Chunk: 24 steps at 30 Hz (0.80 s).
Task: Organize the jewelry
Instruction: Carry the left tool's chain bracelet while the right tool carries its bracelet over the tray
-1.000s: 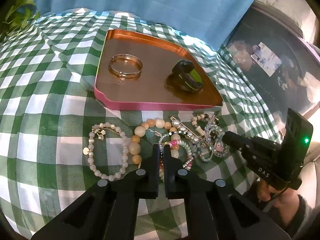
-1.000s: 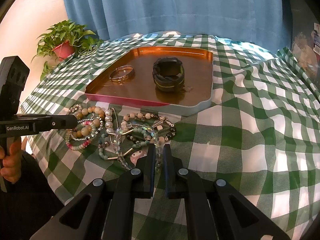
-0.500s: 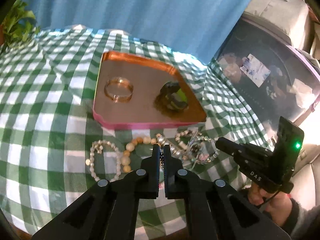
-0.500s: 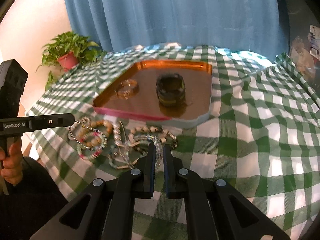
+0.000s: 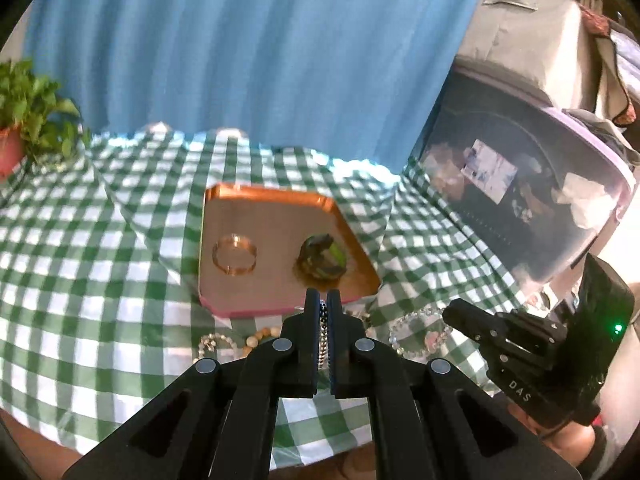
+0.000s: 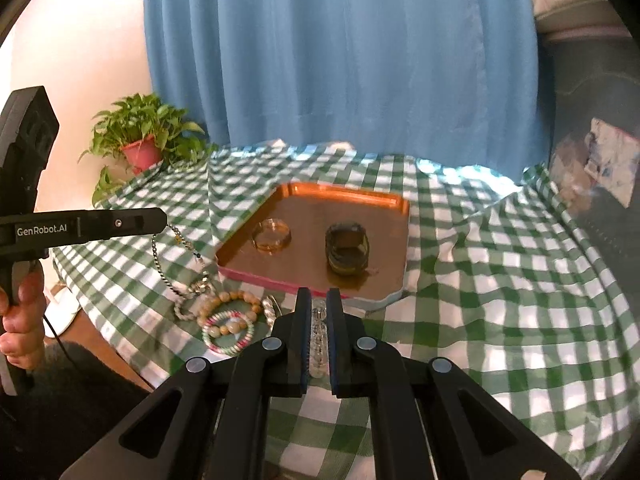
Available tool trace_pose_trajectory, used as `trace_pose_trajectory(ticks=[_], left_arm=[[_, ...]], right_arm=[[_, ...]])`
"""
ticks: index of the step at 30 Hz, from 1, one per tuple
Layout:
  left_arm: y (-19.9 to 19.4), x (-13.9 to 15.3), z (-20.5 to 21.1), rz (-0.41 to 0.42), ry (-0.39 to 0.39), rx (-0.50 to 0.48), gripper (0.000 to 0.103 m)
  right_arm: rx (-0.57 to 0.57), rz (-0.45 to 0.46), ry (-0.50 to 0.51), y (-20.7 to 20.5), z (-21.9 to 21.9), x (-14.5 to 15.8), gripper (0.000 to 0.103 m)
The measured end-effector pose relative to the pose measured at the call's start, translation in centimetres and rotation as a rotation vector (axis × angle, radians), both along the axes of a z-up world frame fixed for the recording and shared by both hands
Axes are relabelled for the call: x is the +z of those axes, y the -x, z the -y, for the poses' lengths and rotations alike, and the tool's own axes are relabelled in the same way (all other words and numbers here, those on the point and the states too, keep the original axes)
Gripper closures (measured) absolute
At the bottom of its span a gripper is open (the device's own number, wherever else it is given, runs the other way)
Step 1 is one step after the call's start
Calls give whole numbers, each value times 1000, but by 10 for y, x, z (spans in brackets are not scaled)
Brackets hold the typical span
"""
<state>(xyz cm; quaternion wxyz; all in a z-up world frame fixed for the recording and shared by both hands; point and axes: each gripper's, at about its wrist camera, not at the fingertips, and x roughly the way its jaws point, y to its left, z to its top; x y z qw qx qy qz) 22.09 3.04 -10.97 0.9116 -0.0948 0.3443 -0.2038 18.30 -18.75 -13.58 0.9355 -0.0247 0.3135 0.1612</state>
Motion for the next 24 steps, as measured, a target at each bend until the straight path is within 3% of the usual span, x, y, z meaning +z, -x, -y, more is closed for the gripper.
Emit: trace_pose_trajectory(ticks=[7, 16, 24], left_arm=[[32, 33, 8, 87, -102, 87, 100], [64, 72, 16, 196, -146, 105, 100], [66, 87, 23, 265, -162, 94, 100]], right_arm=[[-9, 63, 2, 27, -9, 40, 97], [-4, 142, -9, 57, -21, 88, 97], [-5, 183, -37, 60, -23, 106, 97]])
